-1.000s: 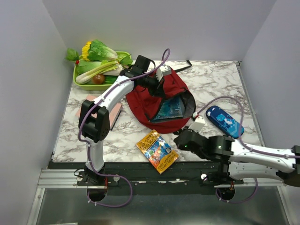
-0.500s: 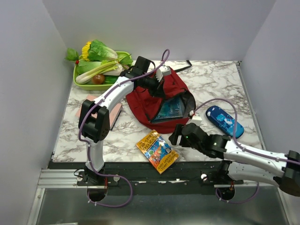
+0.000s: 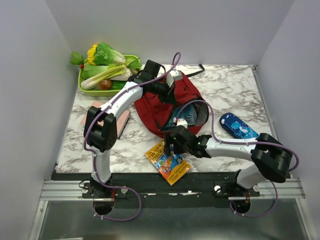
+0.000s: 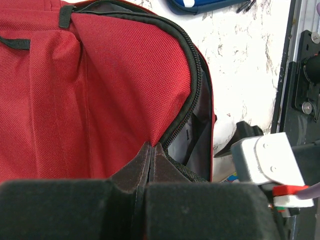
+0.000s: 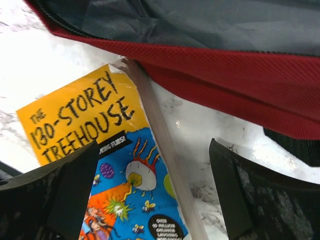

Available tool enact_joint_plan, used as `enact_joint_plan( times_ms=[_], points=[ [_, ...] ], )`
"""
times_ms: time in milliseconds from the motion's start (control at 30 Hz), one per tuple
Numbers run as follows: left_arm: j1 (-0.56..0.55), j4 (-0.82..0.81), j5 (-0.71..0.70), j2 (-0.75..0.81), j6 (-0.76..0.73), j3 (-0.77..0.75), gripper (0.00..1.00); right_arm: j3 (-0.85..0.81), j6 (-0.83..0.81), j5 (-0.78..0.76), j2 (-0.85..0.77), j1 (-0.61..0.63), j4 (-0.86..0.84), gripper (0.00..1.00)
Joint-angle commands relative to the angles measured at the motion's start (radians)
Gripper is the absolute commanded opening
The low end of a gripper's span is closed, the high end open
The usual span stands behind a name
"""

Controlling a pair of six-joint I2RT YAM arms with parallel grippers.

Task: Pack the student bag
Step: Pick up the book from the center of the board.

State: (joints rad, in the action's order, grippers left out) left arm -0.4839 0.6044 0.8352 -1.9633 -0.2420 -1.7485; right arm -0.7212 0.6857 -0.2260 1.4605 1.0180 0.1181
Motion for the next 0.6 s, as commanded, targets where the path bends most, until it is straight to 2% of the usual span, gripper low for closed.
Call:
enact_joint_plan(
  times_ms=[0, 67, 167, 300, 367, 467, 567],
  points=[
    [0.007, 0.021, 0.041, 0.044, 0.004, -0.031, 0.0, -0.043, -0.095, -0.006, 0.075, 0.011, 0.026, 0.95],
    [0.007, 0.024, 0.044, 0.046, 0.006, -0.032, 0.0, -0.043, -0.113, -0.018, 0.081, 0.025, 0.035, 0.91],
    [0.008, 0.026, 0.042, 0.044, 0.003, -0.037, 0.0, -0.057, -0.109, -0.026, 0.112, 0.042, 0.072, 0.76],
    [0.01, 0.046, 0.038, 0.037, -0.008, -0.052, 0.0, -0.084, -0.081, -0.047, 0.159, 0.076, 0.141, 0.47],
    [0.011, 0.06, 0.036, 0.032, -0.013, -0.062, 0.0, -0.08, -0.058, -0.049, 0.173, 0.096, 0.163, 0.39],
    [0.014, 0.078, 0.033, 0.026, -0.025, -0.075, 0.0, -0.051, -0.011, -0.053, 0.161, 0.103, 0.163, 0.01],
    [0.015, 0.09, 0.031, 0.021, -0.036, -0.078, 0.0, -0.024, 0.008, -0.047, 0.144, 0.105, 0.157, 0.01]
  ],
)
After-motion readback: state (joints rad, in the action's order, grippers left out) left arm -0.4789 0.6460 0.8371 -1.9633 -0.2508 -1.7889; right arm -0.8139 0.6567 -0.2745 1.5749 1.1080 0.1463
